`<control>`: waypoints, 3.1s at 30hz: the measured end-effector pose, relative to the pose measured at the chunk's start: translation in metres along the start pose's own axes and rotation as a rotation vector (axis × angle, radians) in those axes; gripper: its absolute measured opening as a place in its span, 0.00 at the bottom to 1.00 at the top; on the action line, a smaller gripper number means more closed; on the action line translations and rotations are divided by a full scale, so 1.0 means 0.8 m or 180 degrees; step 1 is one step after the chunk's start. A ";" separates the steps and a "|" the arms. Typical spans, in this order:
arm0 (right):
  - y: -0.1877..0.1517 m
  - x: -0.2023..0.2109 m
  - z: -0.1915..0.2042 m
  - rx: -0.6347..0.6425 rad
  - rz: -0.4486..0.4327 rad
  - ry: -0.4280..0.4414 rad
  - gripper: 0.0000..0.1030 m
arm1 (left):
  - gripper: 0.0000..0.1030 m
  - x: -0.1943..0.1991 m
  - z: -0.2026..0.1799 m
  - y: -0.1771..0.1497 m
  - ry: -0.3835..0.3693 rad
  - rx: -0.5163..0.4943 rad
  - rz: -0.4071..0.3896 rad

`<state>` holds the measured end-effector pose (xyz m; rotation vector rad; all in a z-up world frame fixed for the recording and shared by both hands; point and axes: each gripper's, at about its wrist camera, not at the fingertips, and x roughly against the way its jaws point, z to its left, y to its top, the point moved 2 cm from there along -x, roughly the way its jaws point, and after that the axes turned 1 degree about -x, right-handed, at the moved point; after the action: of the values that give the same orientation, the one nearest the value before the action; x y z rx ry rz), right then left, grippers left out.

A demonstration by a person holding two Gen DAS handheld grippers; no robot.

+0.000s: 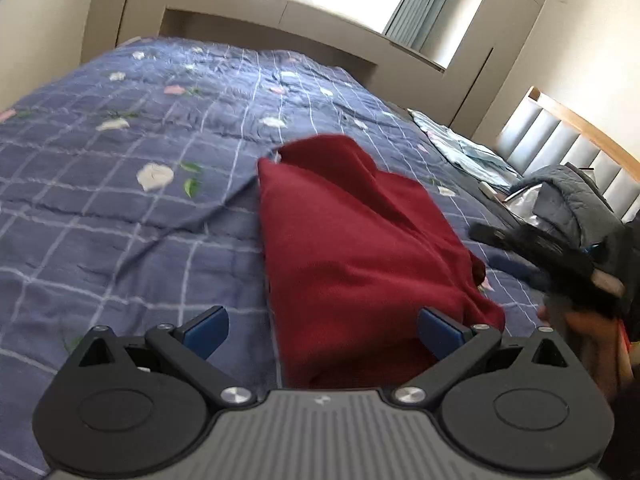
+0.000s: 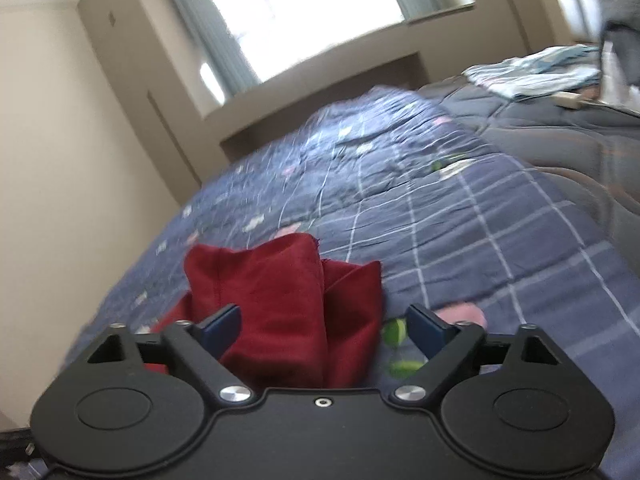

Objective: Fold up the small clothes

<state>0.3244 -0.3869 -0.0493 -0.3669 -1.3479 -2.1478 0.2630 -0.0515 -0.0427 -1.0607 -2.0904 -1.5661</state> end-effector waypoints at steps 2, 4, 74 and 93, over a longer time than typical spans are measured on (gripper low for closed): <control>0.007 -0.023 0.003 0.0066 0.0158 -0.0003 0.71 | 1.00 -0.006 0.004 -0.005 -0.0048 0.0094 0.0059; 0.008 -0.041 0.005 0.0069 0.0313 0.0011 0.57 | 0.99 -0.011 0.007 -0.007 -0.0121 0.0204 0.0126; 0.059 -0.129 0.073 0.1308 0.0487 0.0354 0.52 | 0.99 -0.124 0.021 0.082 0.0548 0.0226 0.0160; 0.034 -0.085 0.047 0.1628 -0.0099 -0.0551 0.78 | 1.00 -0.158 0.008 0.118 0.0583 -0.0034 0.0155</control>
<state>0.3924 -0.3410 -0.0466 -0.3285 -1.9431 -1.7369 0.4165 -0.0807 -0.0615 -0.9265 -1.9231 -1.5883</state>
